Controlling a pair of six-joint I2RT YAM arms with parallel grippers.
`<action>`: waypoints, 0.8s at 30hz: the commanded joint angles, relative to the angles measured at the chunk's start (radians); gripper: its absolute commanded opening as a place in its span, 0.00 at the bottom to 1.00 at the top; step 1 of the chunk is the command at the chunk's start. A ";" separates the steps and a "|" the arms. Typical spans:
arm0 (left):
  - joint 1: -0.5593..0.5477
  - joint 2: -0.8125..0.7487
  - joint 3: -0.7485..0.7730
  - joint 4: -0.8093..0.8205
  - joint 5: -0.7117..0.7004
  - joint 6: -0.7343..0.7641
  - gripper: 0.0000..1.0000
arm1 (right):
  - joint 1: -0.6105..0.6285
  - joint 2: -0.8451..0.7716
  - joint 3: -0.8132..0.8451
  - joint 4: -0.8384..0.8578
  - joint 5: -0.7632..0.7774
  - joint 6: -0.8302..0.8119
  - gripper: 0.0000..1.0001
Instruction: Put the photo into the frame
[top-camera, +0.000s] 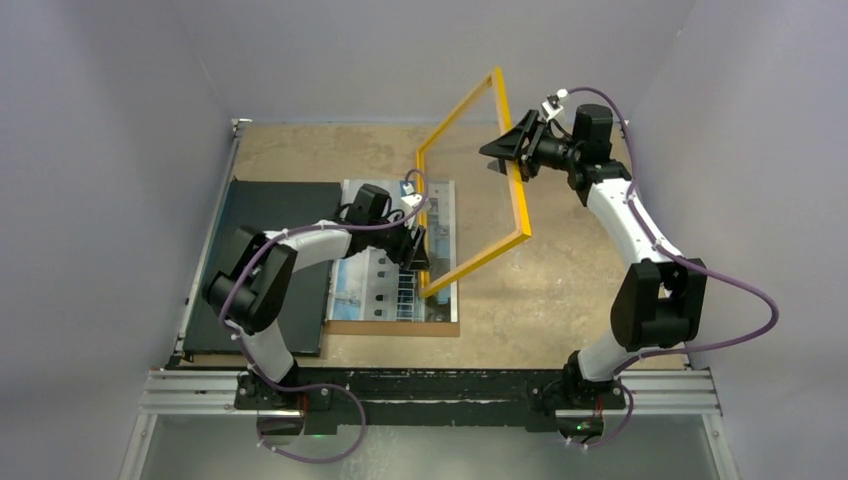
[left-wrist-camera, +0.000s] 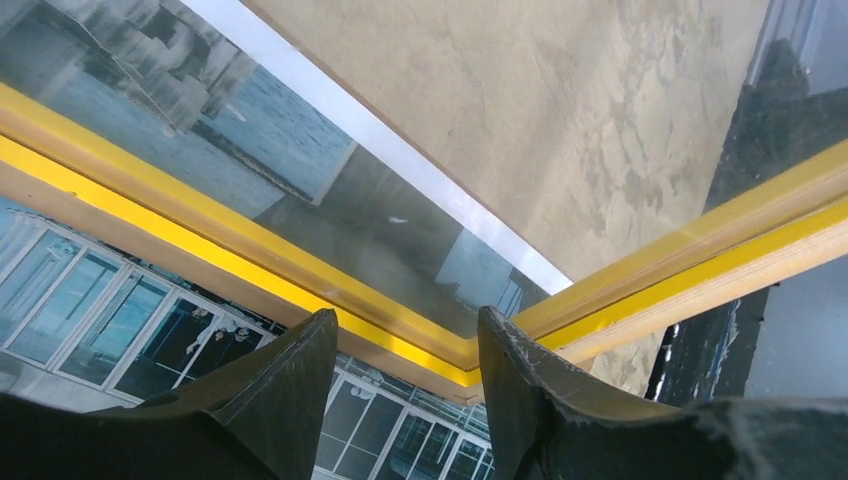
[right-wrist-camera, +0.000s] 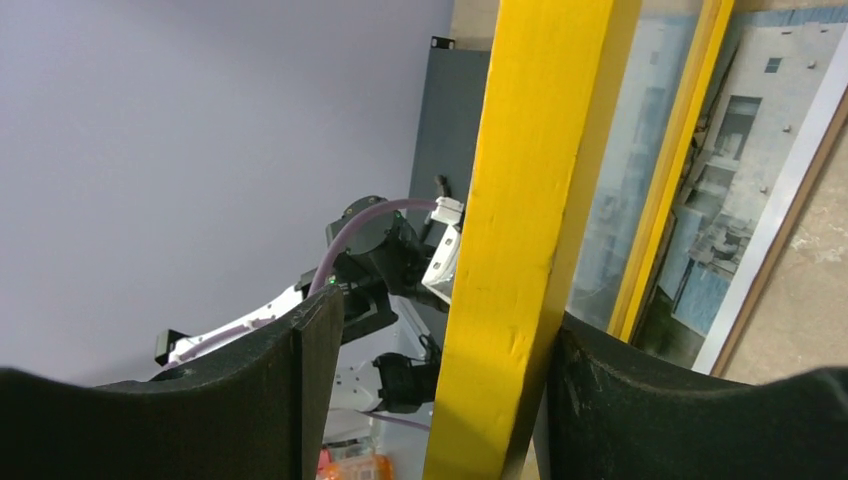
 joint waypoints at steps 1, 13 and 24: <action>0.030 -0.073 0.085 0.025 0.021 -0.047 0.58 | 0.002 -0.027 0.021 0.132 -0.042 0.063 0.63; 0.101 -0.070 0.485 -0.274 0.035 -0.124 0.85 | 0.003 -0.047 -0.004 0.228 -0.023 0.127 0.56; 0.097 -0.070 0.634 -0.104 0.102 -0.488 0.92 | 0.058 -0.079 0.009 0.232 0.041 0.165 0.51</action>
